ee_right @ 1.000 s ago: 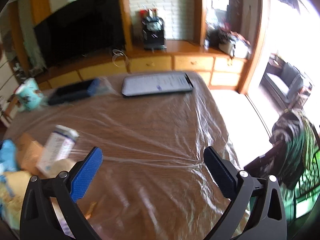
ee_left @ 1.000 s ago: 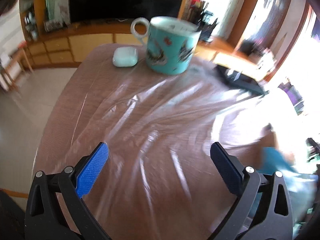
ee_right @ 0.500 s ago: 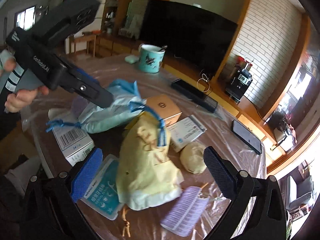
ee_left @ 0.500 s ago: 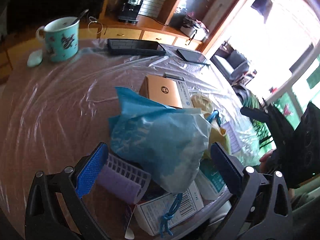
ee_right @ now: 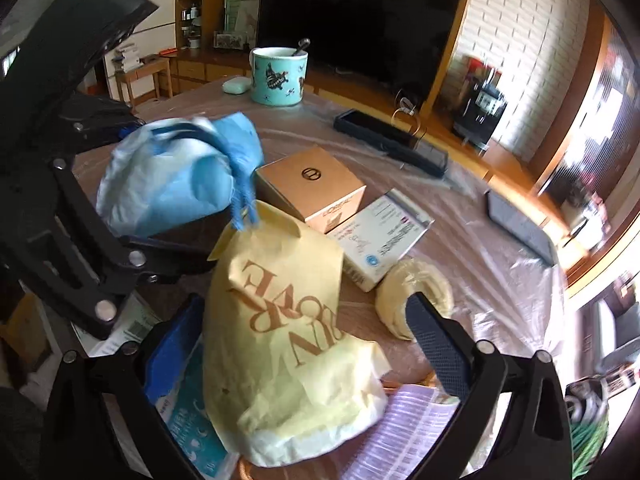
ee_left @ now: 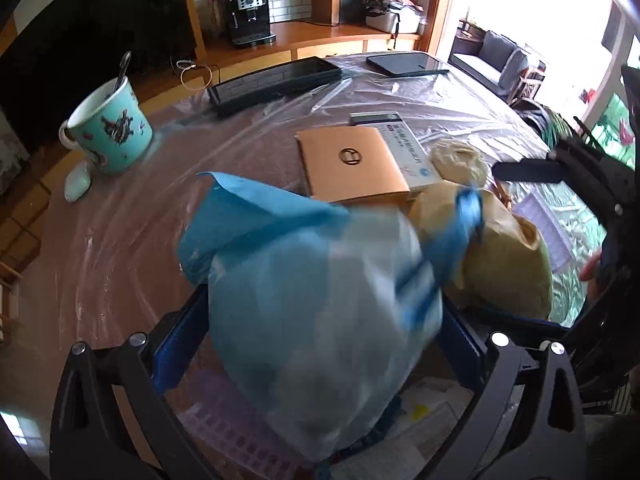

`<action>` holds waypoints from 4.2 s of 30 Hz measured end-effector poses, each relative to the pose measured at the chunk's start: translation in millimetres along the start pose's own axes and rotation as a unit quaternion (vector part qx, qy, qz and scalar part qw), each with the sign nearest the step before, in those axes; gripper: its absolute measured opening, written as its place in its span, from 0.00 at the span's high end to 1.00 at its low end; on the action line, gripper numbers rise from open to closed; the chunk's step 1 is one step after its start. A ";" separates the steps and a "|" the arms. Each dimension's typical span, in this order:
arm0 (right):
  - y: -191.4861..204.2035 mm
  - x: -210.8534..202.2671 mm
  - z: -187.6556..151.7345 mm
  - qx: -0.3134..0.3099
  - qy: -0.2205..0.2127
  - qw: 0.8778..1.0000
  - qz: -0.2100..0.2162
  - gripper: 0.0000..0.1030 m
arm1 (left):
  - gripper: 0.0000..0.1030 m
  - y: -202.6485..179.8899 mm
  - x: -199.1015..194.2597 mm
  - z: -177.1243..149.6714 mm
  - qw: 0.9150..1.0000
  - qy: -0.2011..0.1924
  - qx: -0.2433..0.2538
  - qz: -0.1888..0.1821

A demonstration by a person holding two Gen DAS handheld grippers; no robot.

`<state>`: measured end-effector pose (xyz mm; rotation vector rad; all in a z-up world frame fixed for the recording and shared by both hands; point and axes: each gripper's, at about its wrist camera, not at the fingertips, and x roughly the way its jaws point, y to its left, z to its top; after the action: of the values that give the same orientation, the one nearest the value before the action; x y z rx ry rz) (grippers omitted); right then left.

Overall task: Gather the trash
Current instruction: 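Lift both bags and carry them toward the black trash bin, then lower both bags into the black bin and open both grippers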

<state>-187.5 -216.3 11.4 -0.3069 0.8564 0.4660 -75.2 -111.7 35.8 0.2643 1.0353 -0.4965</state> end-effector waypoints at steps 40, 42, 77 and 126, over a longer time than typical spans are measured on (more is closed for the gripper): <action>-57.0 -26.1 25.4 0.168 -0.112 0.978 0.058 0.48 | 0.44 48.4 -60.8 -17.4 0.969 -0.154 -0.176 -0.082; -54.6 -32.9 23.6 0.162 -0.119 0.978 0.055 0.48 | 0.44 43.9 -63.4 -20.7 0.969 -0.156 -0.172 -0.079; 50.8 -114.0 -83.3 0.097 -0.080 0.985 0.118 0.48 | 0.44 -79.6 -109.4 -148.3 0.994 -0.081 -0.022 -0.076; 90.6 -6.3 -153.3 0.121 0.080 0.985 0.094 0.48 | 0.44 -88.6 -0.1 -218.3 0.997 0.049 -0.039 -0.054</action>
<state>-336.8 -207.5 -85.5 -0.0396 1.0940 0.5118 -284.9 -92.7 -69.7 0.1641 1.1658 -0.5437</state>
